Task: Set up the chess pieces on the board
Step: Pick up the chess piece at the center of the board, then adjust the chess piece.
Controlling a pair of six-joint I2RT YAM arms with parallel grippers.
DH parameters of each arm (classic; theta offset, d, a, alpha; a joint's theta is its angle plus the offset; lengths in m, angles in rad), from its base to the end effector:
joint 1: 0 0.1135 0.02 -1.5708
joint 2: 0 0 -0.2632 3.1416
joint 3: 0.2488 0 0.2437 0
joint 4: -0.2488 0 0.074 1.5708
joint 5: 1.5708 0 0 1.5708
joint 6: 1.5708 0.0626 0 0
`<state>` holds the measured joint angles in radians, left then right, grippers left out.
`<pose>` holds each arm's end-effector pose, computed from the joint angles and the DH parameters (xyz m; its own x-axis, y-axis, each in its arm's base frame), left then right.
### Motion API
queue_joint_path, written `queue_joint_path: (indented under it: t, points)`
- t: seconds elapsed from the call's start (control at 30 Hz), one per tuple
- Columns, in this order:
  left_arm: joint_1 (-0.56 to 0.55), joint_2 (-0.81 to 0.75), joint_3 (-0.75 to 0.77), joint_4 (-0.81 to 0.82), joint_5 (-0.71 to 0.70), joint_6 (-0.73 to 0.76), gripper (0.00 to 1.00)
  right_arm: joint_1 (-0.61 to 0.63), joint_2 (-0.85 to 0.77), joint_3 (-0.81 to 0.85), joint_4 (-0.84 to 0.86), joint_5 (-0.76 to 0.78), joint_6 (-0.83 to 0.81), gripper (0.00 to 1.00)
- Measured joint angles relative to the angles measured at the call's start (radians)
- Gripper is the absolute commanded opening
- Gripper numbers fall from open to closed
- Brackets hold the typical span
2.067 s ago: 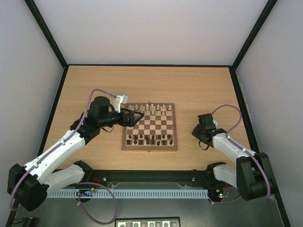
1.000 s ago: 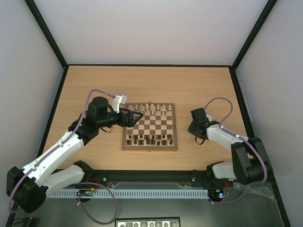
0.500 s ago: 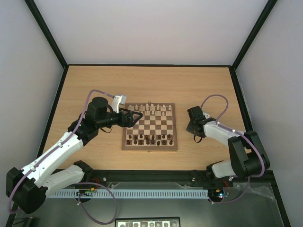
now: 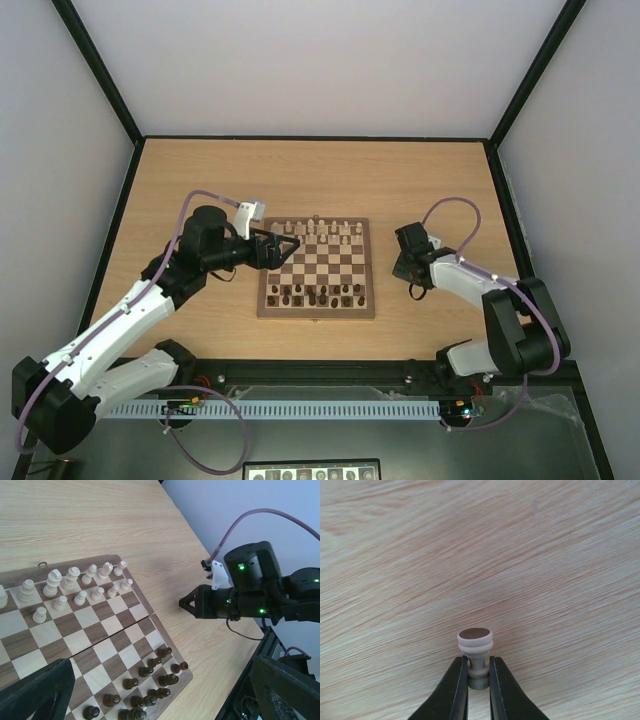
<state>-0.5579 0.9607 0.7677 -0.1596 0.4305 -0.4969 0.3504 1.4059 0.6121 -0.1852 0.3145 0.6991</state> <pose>0.1858 -0.1468 0.2976 -0.6453 -0.1080 -0.7563 0.5753 0.5826 -0.5741 0.2505 0.0710 0.1360 -0.7024 0.3948 -0.5922 0.3758 0.9123 0.1625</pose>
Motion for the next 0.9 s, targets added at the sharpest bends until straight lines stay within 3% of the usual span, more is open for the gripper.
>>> queue_joint_path:
  t: [0.23,0.4,0.6,0.7,0.9]
  points:
    - [0.000,-0.005,0.000,-0.006,-0.005,-0.001,0.99,0.010,-0.201,0.007,-0.022,-0.177,-0.022,0.06]
    - [0.015,-0.005,-0.016,0.023,0.012,-0.008,0.99,0.010,-0.328,0.083,-0.064,-0.428,-0.035,0.06]
    - [0.056,-0.011,-0.061,0.057,0.026,-0.026,0.99,0.012,-0.360,0.124,-0.068,-0.794,-0.032,0.06]
    - [0.066,-0.009,-0.077,0.091,0.047,-0.039,0.99,0.018,-0.363,0.125,-0.068,-0.896,-0.031,0.06]
    - [0.066,0.072,-0.082,0.217,0.177,-0.085,0.85,0.068,-0.383,0.121,-0.047,-1.075,-0.032,0.07]
